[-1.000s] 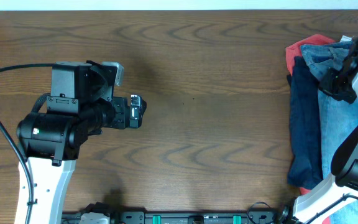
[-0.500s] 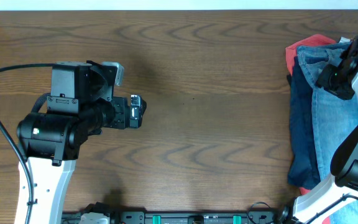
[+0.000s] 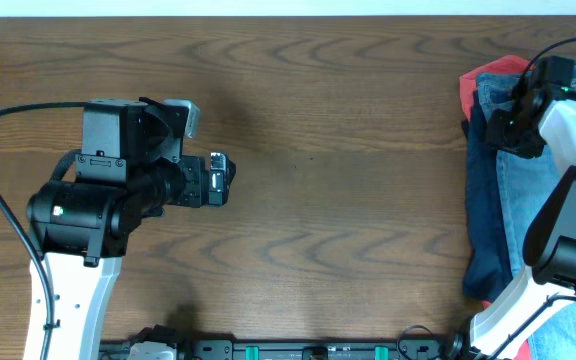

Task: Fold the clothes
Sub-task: 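Move the right gripper over the clothes stack and grasp the light blue jeans, then lift the jeans with the right gripper and drag them left onto the table, then grasp the jeans waistband with the left gripper at the table's far left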

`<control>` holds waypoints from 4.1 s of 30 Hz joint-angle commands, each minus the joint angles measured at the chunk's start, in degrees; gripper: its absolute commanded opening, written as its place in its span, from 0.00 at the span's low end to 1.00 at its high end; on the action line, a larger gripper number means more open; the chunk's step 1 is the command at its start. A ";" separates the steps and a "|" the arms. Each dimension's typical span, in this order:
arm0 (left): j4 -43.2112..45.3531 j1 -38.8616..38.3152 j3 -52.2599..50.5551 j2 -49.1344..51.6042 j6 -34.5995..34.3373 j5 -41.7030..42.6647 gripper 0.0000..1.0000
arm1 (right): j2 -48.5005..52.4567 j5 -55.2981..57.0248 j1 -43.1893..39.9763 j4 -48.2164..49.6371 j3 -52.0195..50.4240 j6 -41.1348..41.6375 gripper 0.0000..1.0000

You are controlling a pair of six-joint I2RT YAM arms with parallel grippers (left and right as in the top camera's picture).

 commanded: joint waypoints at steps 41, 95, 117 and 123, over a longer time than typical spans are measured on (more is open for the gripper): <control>-6.80 0.24 28.96 -13.79 -5.27 -28.09 0.98 | -26.91 -14.16 45.09 -14.36 29.70 2.34 0.12; 18.05 -0.68 25.97 64.02 12.87 -0.55 0.77 | -25.59 8.07 36.00 -33.83 30.97 17.38 0.68; 23.28 -0.85 25.99 67.41 11.72 -0.57 0.20 | -23.71 11.30 35.93 -33.53 30.97 18.43 0.66; 22.88 2.47 29.99 66.73 6.64 -4.00 0.06 | -23.71 12.61 35.93 -33.53 30.97 18.43 0.65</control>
